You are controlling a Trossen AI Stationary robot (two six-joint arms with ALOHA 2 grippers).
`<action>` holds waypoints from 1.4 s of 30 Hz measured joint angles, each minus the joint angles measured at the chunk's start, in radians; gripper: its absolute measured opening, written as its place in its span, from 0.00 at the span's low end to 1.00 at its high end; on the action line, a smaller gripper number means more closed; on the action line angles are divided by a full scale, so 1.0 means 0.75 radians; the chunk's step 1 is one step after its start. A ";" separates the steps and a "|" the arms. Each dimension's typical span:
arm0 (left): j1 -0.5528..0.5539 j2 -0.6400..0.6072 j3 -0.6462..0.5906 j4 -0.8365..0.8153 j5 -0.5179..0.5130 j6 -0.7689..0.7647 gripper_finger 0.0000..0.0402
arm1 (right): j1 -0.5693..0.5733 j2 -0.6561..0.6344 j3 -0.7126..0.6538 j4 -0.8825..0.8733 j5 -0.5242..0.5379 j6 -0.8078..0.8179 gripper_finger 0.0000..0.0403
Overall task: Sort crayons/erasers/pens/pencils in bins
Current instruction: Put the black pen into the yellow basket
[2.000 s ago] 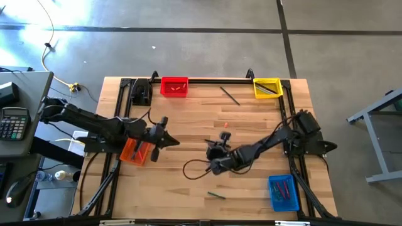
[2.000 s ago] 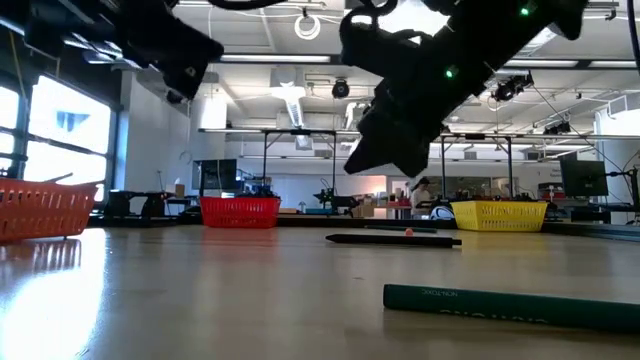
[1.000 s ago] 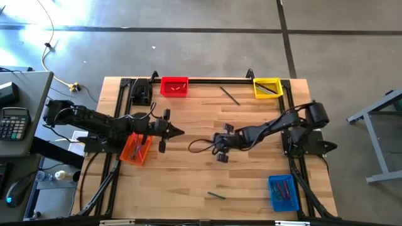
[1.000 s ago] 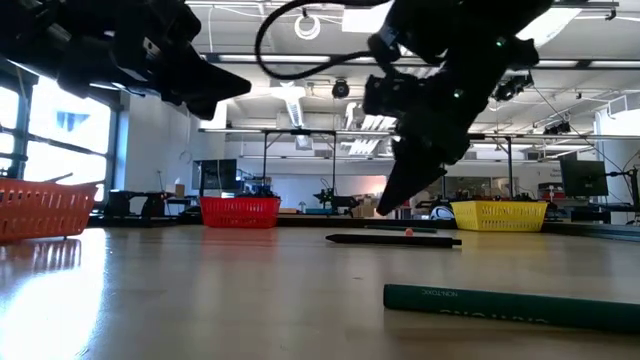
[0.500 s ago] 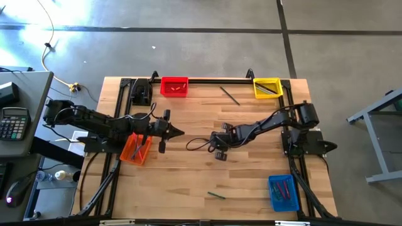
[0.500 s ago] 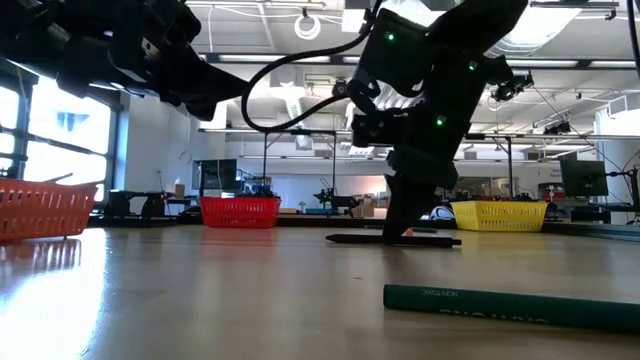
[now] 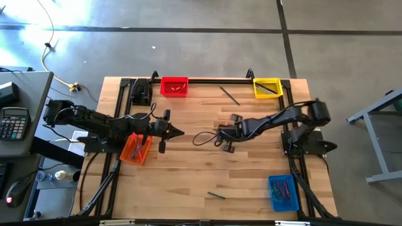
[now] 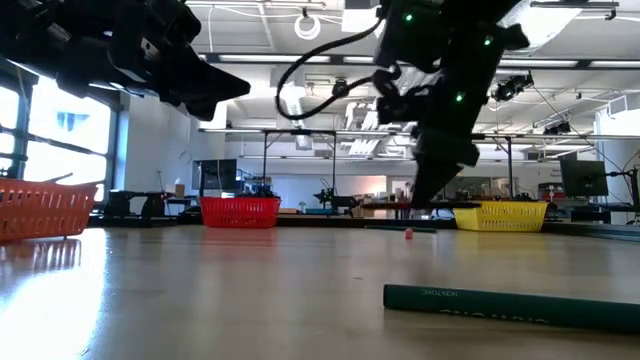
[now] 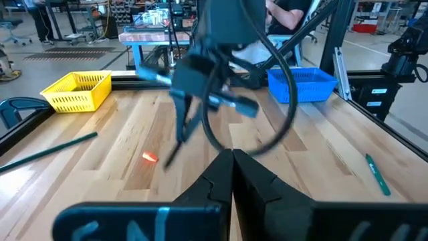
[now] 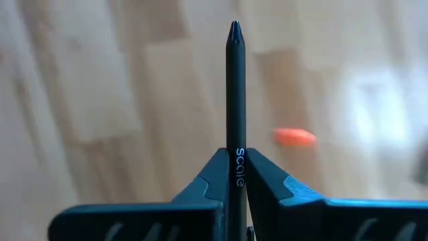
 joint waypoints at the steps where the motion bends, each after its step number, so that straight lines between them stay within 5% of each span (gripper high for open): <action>1: 0.000 0.000 0.000 0.000 0.000 0.000 0.00 | -0.005 -0.031 0.000 -0.046 0.026 0.008 0.03; 9: 0.000 0.000 0.000 0.001 0.002 -0.024 0.00 | -0.168 -0.327 0.000 -0.459 0.387 0.016 0.03; 14: -0.007 0.000 0.000 0.000 0.005 -0.025 0.00 | -0.433 -0.445 -0.062 -0.436 0.521 -0.272 0.03; 25: -0.027 0.000 0.000 0.003 -0.006 -0.015 0.00 | -1.093 -0.561 -0.337 -0.024 0.331 -0.876 0.03; 42: -0.027 0.000 0.000 0.011 -0.011 -0.035 0.00 | -1.395 -0.466 -0.420 0.244 0.170 -1.281 0.03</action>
